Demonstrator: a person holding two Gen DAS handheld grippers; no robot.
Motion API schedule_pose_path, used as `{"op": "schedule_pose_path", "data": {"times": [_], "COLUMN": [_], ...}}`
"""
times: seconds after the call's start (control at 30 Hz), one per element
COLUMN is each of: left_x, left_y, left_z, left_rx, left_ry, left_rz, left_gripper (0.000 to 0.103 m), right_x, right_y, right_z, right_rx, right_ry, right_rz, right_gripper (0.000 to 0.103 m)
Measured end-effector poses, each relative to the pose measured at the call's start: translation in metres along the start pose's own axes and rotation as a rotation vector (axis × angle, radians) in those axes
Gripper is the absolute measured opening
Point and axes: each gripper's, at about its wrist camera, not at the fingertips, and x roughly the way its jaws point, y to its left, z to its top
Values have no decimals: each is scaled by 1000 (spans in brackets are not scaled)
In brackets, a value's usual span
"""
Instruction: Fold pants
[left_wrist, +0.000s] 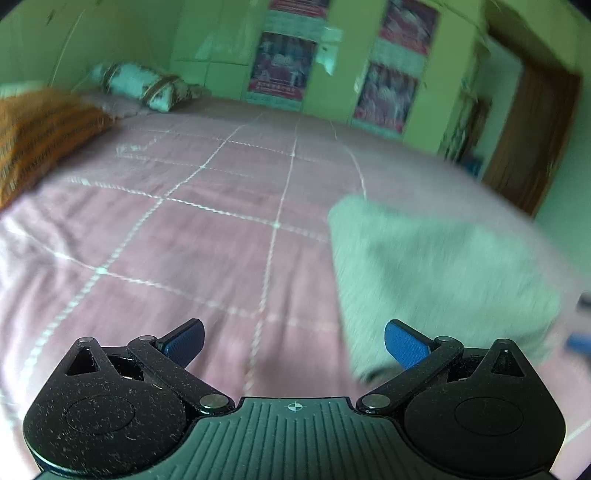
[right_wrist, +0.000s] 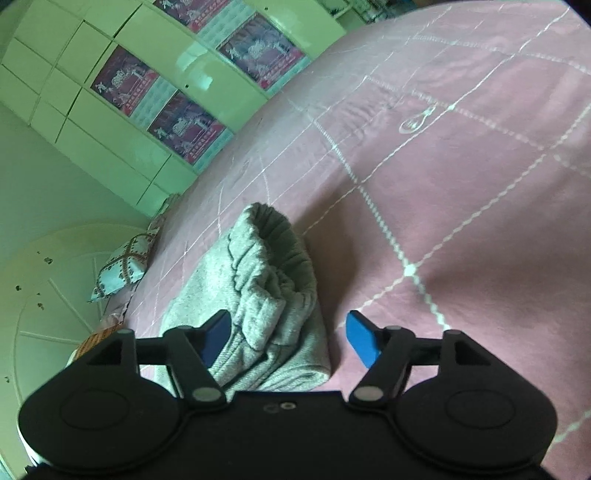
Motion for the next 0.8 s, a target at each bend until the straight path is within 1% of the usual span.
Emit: {"op": "schedule_pose_path", "data": {"times": [0.07, 0.13, 0.17, 0.2, 0.23, 0.3, 0.37, 0.47, 0.57, 0.67, 0.7, 0.8], "left_x": [15, 37, 48, 59, 69, 87, 103, 119, 130, 136, 137, 151], "left_y": [11, 20, 23, 22, 19, 7, -2, -13, -14, -8, -7, -5], "left_z": [8, 14, 16, 19, 22, 28, 32, 35, 36, 37, 36, 37], "left_rx": [-137, -273, -328, -355, -347, -271, -215, -183, -206, -272, -286, -306], "left_ry": [25, 64, 83, 105, 130, 168, 205, 225, 227, 222, 227, 261], "left_rz": [-88, -210, -263, -290, -300, -282, -286, -313, -340, -395, -414, -469], "left_gripper": [103, 103, 103, 103, 103, 102, 102, 100, 100, 100, 100, 100], "right_x": [9, 18, 22, 27, 30, 38, 44, 51, 56, 56, 57, 69], "right_y": [1, 1, -1, -3, -6, -13, -21, -22, -21, -25, -26, -25], "right_z": [3, 6, 6, 7, 7, 8, 9, 10, 11, 14, 15, 19], "right_rx": [-12, -32, -29, -24, -19, 2, 21, -5, -24, 22, 36, 13], "right_ry": [26, 47, 58, 71, 76, 81, 84, 94, 93, 88, 91, 142], "right_rz": [14, 16, 23, 35, 41, 37, 54, 96, 119, 188, 197, 185], "right_gripper": [70, 70, 71, 71, 71, 71, 69, 69, 69, 69, 70, 70]}}
